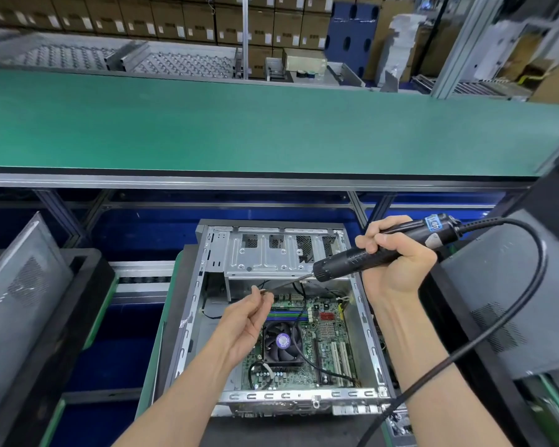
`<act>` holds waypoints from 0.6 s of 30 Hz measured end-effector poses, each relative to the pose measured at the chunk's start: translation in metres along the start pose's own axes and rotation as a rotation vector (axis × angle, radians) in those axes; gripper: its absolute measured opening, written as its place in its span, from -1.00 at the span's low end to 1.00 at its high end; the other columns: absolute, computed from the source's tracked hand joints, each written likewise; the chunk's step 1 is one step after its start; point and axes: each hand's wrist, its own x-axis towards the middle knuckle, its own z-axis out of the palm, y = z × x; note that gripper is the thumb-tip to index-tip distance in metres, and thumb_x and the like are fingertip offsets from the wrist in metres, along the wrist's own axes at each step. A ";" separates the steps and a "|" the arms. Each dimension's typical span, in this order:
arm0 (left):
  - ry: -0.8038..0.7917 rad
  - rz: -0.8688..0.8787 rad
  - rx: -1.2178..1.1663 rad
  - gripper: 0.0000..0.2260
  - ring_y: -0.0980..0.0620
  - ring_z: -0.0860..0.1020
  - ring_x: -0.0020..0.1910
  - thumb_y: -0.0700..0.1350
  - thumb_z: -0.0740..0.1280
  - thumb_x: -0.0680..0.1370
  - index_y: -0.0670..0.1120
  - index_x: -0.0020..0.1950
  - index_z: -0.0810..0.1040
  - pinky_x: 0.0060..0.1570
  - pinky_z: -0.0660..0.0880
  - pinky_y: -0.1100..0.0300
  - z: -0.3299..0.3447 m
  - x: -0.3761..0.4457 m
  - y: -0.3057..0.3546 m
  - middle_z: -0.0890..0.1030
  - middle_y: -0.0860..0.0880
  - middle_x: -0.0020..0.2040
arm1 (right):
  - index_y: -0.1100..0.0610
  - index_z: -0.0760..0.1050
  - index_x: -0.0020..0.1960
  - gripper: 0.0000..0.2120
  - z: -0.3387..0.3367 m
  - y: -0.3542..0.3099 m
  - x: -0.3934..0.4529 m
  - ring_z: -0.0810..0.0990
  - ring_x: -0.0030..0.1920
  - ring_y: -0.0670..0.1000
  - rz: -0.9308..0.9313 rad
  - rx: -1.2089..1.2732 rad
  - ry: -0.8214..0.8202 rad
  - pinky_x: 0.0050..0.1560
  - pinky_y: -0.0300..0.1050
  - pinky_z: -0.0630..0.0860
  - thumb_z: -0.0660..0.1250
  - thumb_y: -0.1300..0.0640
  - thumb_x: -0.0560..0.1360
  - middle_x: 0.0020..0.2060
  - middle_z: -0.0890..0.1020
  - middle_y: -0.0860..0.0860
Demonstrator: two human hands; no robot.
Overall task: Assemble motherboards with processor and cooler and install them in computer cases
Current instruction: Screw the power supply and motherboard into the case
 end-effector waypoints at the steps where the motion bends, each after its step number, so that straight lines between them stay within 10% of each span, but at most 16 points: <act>1: 0.015 0.012 0.036 -0.69 -0.04 0.71 -0.01 -0.16 0.52 0.39 -0.36 -0.01 0.67 -0.21 0.63 0.25 0.001 -0.002 -0.001 0.71 -0.24 0.00 | 0.17 0.38 -0.24 -0.80 0.000 -0.003 0.001 0.34 -0.51 0.01 -0.017 -0.009 -0.012 -0.36 -0.19 0.37 0.17 0.40 0.20 -0.42 0.47 0.11; 5: 0.143 0.079 0.195 -0.61 0.16 0.30 -0.56 0.02 0.45 0.50 -0.25 0.16 0.60 -0.60 0.25 0.34 0.003 0.002 0.000 0.41 0.02 -0.44 | 0.21 0.44 -0.34 -0.84 0.003 -0.013 0.008 0.35 -0.51 0.05 -0.120 -0.115 -0.057 -0.33 -0.15 0.38 0.19 0.42 0.19 -0.46 0.46 0.14; 9: 0.233 0.131 0.191 -0.74 0.11 0.05 -0.55 -0.01 0.43 0.56 -0.07 0.18 0.55 -0.60 0.01 0.25 0.018 0.018 0.007 0.10 0.06 -0.46 | 0.13 0.49 -0.38 -0.76 0.001 -0.022 0.011 0.38 -0.50 0.06 -0.194 -0.169 -0.067 -0.31 -0.13 0.38 0.18 0.44 0.19 -0.47 0.48 0.11; 18: 0.263 0.105 0.274 -0.60 0.13 0.09 -0.59 -0.21 0.48 0.50 -0.22 0.29 0.48 -0.63 0.08 0.28 0.050 0.056 0.008 0.39 -0.18 -0.58 | 0.26 0.39 -0.28 -0.83 -0.007 -0.037 0.020 0.36 -0.48 0.07 -0.208 -0.224 -0.038 -0.32 -0.12 0.36 0.19 0.45 0.18 -0.42 0.44 0.16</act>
